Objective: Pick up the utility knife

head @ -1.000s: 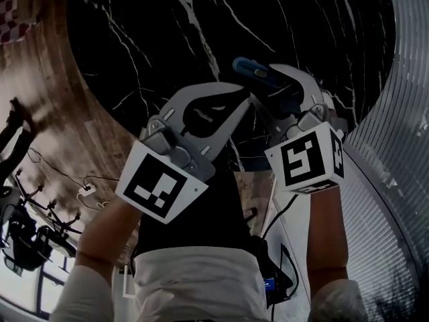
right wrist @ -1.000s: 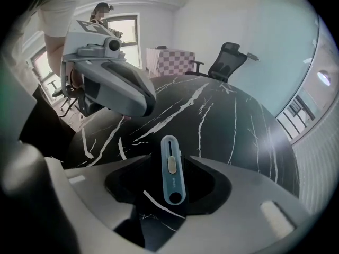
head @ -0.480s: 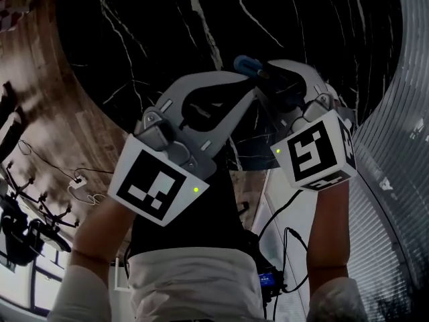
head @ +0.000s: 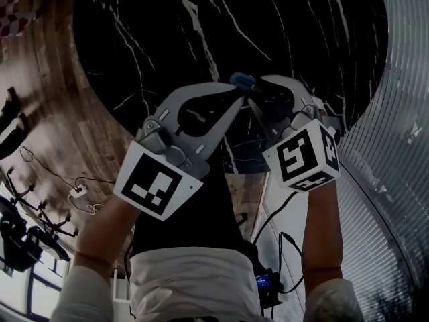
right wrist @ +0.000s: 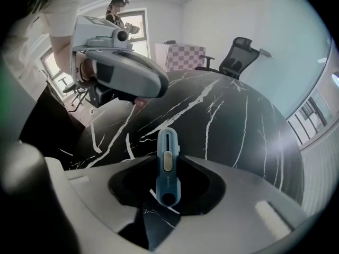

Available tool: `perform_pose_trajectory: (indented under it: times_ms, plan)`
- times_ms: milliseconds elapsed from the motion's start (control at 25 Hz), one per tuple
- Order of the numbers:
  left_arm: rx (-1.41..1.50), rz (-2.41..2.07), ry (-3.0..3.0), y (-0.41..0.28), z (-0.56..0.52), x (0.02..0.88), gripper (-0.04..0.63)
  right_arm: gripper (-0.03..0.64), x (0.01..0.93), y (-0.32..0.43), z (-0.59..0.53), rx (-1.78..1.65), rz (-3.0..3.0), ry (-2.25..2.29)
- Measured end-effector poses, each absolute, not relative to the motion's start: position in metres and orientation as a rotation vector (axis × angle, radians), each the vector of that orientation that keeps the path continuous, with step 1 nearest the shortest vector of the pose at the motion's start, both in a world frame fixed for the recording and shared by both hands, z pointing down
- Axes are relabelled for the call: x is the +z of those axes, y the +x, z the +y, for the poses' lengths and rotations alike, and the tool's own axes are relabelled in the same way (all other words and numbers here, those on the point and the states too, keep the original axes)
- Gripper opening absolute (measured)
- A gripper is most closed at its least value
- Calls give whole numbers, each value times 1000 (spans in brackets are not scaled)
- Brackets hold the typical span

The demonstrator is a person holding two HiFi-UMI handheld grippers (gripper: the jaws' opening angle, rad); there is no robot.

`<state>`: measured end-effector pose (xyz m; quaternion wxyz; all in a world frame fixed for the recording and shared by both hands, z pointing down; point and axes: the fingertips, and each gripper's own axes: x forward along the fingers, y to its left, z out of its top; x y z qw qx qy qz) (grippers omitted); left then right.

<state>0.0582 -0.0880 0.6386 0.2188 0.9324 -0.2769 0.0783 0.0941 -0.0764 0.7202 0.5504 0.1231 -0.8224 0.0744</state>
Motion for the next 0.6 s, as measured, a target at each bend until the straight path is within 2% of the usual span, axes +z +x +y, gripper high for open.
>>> perform_pose_trajectory:
  times_ms: [600]
  plan:
    - [136, -841, 2740, 42, -104, 474, 4, 129, 530, 105, -99, 35, -2069, 695]
